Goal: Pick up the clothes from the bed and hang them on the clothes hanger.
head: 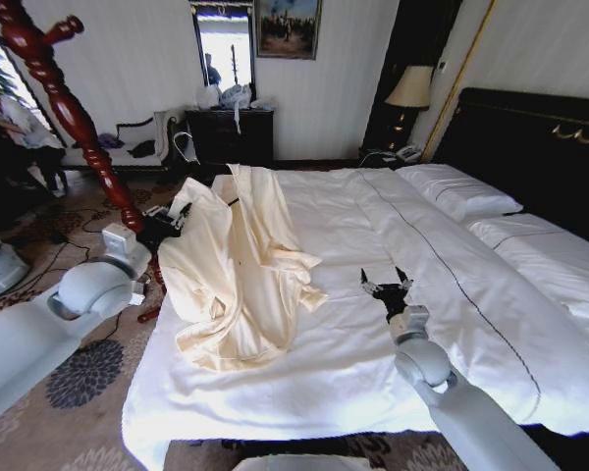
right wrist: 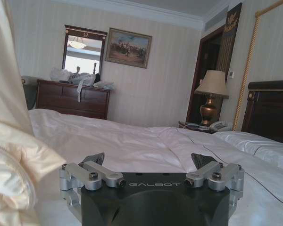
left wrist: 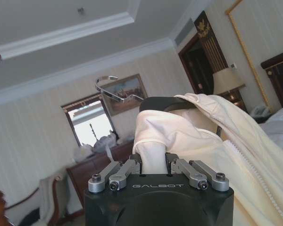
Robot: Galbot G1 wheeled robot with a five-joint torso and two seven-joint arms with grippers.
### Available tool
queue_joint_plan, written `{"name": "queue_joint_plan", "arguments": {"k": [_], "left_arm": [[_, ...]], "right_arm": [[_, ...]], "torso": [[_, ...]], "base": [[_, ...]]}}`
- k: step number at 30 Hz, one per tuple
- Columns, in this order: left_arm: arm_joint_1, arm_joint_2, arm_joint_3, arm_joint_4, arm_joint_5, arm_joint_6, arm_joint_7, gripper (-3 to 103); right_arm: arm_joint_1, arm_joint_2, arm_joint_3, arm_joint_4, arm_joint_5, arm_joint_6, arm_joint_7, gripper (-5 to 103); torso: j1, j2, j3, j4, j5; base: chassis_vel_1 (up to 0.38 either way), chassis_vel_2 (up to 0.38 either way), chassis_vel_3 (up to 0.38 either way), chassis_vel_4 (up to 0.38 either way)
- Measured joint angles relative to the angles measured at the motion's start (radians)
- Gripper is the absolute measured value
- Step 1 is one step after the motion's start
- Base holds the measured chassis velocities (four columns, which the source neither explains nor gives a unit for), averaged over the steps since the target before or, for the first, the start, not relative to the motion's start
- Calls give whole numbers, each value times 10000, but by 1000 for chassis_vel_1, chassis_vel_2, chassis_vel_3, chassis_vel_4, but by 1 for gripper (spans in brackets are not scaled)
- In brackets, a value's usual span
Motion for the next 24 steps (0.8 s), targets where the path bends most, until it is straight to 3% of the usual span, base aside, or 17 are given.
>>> {"name": "queue_joint_plan", "arguments": {"k": [7,19,24], "left_arm": [[-251,1238,-813,64,-534,128,372,23],[-1031,3080,-990,664,-1558,314,871,23],[-1501,3622,-869,1084,-1276,181,1161,23]], "right_arm": [[-744,266,414,324,-526,126,-241,100],[-2027,593,1297,865,-1194,593,-615,100],[-2101,736,1260,991,-1269,630,-601,100]], "torso": [[0,0,0,3,2],[0,0,0,0,3],[0,0,1,1,2]], "base": [[0,0,0,0],[0,0,0,0],[0,0,0,0]]}}
